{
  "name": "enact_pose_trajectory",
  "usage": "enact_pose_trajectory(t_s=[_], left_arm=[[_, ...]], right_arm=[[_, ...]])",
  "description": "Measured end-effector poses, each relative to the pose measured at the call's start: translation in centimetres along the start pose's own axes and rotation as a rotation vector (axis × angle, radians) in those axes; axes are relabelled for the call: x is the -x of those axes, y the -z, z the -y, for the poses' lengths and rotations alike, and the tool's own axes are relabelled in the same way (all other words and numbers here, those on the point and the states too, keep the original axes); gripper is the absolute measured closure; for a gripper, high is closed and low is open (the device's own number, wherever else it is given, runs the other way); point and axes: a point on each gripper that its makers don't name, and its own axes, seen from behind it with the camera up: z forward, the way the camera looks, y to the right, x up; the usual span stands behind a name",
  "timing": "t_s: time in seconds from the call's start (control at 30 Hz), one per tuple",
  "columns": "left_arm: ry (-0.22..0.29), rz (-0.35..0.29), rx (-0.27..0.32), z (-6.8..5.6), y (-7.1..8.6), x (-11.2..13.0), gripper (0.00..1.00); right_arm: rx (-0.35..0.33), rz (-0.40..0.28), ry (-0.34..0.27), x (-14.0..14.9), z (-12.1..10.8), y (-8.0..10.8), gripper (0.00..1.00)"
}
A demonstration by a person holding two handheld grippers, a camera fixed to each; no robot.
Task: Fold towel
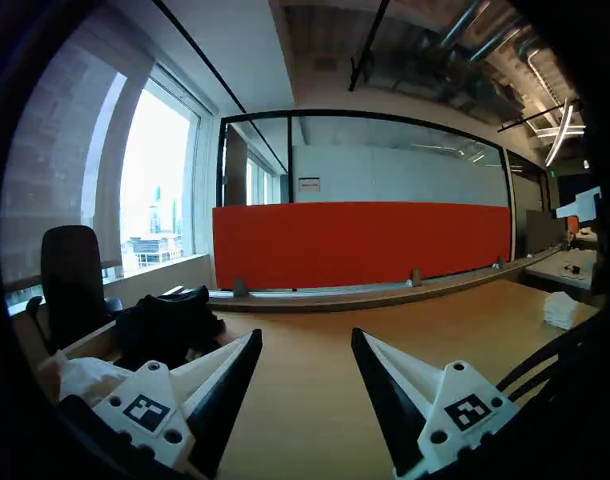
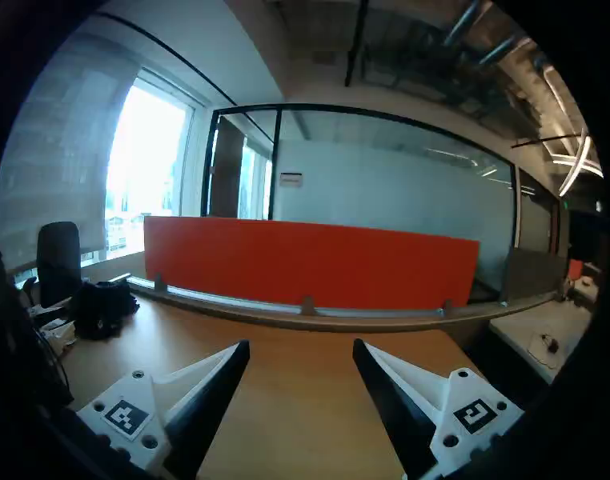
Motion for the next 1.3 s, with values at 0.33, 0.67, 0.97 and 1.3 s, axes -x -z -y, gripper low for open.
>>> enact_pose_trajectory(t_s=[0.33, 0.67, 0.97, 1.3], left_arm=[[0.015, -0.015, -0.007, 0.1, 0.2, 3.4, 0.18], [0.026, -0.021, -0.012, 0.1, 0.1, 5.6, 0.18], [0.023, -0.022, -0.019, 0.1, 0.2, 7.1, 0.18], [0.02, -0.025, -0.019, 0.1, 0.3, 7.6, 0.18]], right_arm=[[0.001, -0.012, 0.013, 1.4, 0.7, -0.1, 0.0], [0.001, -0.014, 0.018, 2.7, 0.8, -0.5, 0.0], [0.005, -0.014, 0.031, 3.6, 0.5, -0.6, 0.0], [0.008, -0.011, 0.034, 3.9, 0.1, -0.5, 0.0]])
